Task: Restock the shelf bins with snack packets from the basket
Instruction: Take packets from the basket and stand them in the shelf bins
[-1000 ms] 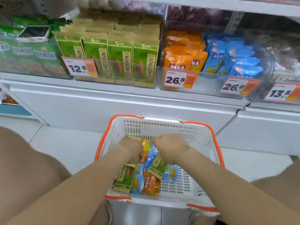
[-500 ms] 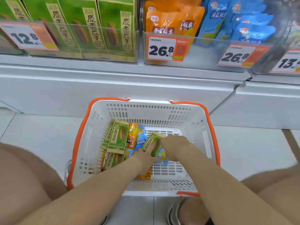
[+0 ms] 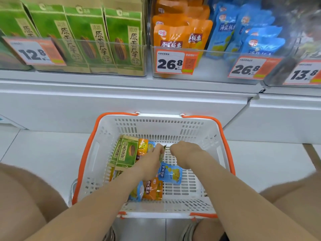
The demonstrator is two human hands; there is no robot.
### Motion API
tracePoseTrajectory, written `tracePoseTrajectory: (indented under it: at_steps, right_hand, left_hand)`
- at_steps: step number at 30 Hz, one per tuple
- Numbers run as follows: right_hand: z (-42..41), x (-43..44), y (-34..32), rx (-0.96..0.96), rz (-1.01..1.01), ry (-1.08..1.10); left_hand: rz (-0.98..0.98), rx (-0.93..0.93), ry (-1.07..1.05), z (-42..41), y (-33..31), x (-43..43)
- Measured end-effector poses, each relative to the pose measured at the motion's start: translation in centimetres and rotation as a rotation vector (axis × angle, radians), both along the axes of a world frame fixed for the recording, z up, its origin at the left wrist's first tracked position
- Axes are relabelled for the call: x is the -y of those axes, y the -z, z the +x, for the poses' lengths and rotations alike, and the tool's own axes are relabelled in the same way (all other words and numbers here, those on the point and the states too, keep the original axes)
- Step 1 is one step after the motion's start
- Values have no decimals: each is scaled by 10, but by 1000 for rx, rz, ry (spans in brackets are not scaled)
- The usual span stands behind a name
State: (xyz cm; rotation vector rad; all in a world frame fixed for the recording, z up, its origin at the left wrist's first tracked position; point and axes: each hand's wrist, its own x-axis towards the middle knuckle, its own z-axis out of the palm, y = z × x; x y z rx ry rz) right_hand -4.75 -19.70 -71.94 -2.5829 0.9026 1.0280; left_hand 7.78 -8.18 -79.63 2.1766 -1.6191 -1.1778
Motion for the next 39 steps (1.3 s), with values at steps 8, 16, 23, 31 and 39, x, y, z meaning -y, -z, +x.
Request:
tracePoseTrajectory:
  at_steps: [8,16,23,31,39]
  right_hand:
    - [7,-19,-22,321,87,69]
    - [46,-41,-105,815,-73,134]
    - [70,-48,-208,1280,-57,91]
    - [118,-12,-276,1733,-298,70]
    - [157,15,-292,1811,-255,86]
  left_hand:
    - [-176,-502,-730,21,-73,-2]
    - [-699,-72,-651,66,-156,-8]
    - [-1218,113,-499,100,-256,3]
    - [-1069,440,-607,161,-337,32]
    - [-515,842,-286,222,-347,36]
